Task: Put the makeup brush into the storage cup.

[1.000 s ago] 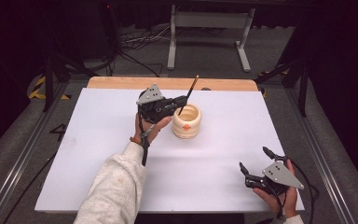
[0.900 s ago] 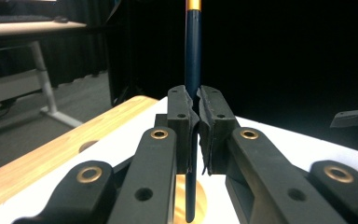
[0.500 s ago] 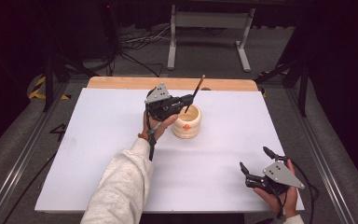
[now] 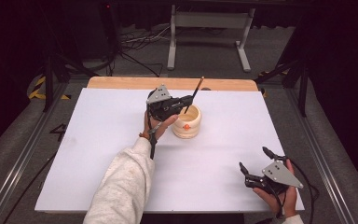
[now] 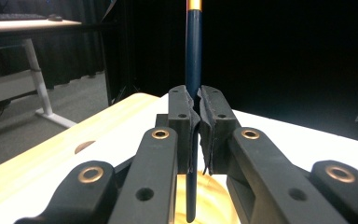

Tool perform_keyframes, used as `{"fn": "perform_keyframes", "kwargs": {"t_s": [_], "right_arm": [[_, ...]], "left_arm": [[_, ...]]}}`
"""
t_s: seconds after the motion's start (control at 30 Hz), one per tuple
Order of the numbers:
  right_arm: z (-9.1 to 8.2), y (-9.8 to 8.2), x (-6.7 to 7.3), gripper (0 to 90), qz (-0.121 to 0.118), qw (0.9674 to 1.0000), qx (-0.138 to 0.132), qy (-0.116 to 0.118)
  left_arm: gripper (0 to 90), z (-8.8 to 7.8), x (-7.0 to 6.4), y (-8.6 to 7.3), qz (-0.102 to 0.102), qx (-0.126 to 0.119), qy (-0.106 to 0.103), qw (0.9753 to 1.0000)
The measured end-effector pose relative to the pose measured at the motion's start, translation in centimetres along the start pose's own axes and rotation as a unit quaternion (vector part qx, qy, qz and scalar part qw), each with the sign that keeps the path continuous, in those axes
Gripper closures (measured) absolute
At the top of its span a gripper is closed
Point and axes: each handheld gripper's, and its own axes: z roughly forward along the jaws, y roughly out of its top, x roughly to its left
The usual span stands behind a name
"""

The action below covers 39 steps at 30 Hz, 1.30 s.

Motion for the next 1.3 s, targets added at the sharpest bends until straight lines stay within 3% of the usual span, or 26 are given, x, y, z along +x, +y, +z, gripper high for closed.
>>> {"fn": "perform_keyframes", "kwargs": {"t_s": [0.2,0.77,0.93,1.3], "right_arm": [[0.0,0.0,0.1,8.4,-0.001,1.0000,0.000,0.001],[0.1,0.0,0.2,8.4,-0.002,1.0000,0.002,0.003],[0.1,0.0,0.2,8.4,-0.003,1.0000,0.002,0.002],[0.1,0.1,0.3,8.6,-0.005,1.0000,0.002,0.003]], "left_arm": [[83.8,0.3,0.2,-0.6,-0.002,0.014,0.004,0.9999],[83.8,-0.1,-0.7,-3.5,-0.015,0.023,-0.001,0.9996],[83.7,-0.4,-1.0,-3.8,-0.006,0.030,0.000,0.9995],[83.7,-0.8,-1.2,-4.0,-0.008,0.029,0.005,0.9995]]}}
